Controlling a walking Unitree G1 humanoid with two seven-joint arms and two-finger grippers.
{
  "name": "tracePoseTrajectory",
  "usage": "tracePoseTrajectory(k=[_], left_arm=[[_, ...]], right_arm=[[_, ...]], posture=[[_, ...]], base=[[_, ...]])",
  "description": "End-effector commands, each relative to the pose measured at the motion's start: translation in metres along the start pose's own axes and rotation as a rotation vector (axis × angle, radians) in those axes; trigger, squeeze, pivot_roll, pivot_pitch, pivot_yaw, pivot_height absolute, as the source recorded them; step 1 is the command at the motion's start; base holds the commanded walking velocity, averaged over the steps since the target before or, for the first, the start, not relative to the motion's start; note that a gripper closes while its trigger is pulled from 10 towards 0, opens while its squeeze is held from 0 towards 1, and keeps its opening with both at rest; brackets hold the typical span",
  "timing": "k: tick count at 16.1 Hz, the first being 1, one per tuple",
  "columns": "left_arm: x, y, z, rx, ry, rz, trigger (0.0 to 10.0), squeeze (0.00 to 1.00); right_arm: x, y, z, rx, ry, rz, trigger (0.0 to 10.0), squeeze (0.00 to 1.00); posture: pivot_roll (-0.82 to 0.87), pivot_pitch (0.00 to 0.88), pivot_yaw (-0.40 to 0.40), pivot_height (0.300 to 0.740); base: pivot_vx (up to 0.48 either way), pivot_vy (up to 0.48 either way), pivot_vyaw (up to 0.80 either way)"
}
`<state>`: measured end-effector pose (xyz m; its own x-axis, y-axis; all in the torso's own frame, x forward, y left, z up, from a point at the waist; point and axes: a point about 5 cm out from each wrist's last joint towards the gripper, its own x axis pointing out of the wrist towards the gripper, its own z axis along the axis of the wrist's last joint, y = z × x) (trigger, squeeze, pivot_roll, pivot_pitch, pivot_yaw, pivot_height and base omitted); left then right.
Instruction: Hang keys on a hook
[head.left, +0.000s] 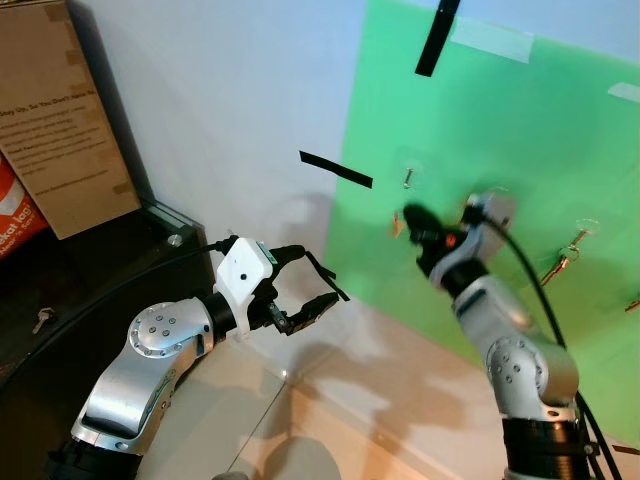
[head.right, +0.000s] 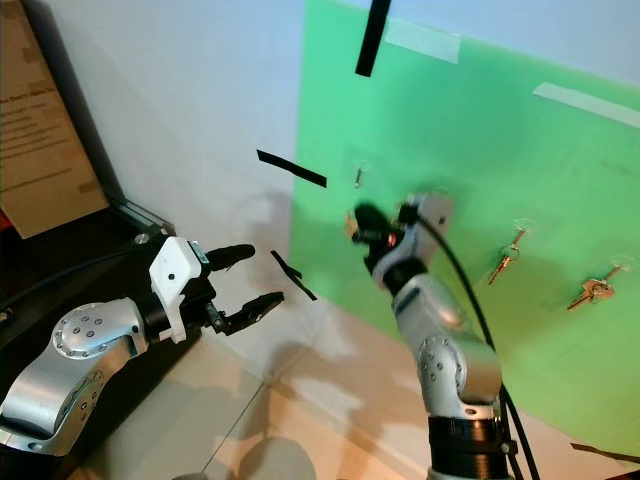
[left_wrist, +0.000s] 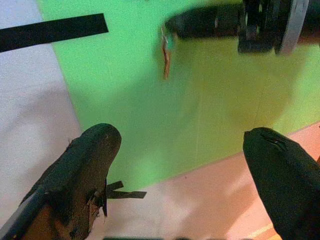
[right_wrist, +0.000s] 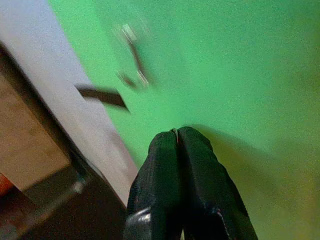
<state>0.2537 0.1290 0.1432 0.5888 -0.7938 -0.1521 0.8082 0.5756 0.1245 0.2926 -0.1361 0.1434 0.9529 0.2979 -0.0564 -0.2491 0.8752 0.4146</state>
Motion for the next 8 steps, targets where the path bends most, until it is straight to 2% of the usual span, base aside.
tracePoseTrajectory(k=[1,5,8], left_arm=[[0.003,-0.002,0.006,0.023,-0.007,-0.021,10.0,0.11],[0.003,-0.002,0.006,0.024,-0.005,-0.021,10.0,0.11],[0.004,0.000,0.006,0.026,-0.008,-0.017,10.0,0.11]], right_arm=[[0.001,0.001,-0.002,-0.026,0.031,-0.001,10.0,0.00],[0.001,0.003,-0.004,-0.028,0.034,0.006,10.0,0.00],[-0.003,0.013,0.012,-0.009,-0.070,0.118,10.0,0.00]], posture=[[0.05,0.000,-0.081,0.740],[0.05,0.000,-0.079,0.740],[0.05,0.000,-0.076,0.740]], base=[[0.000,0.000,0.00],[0.000,0.000,0.00],[0.000,0.000,0.00]])
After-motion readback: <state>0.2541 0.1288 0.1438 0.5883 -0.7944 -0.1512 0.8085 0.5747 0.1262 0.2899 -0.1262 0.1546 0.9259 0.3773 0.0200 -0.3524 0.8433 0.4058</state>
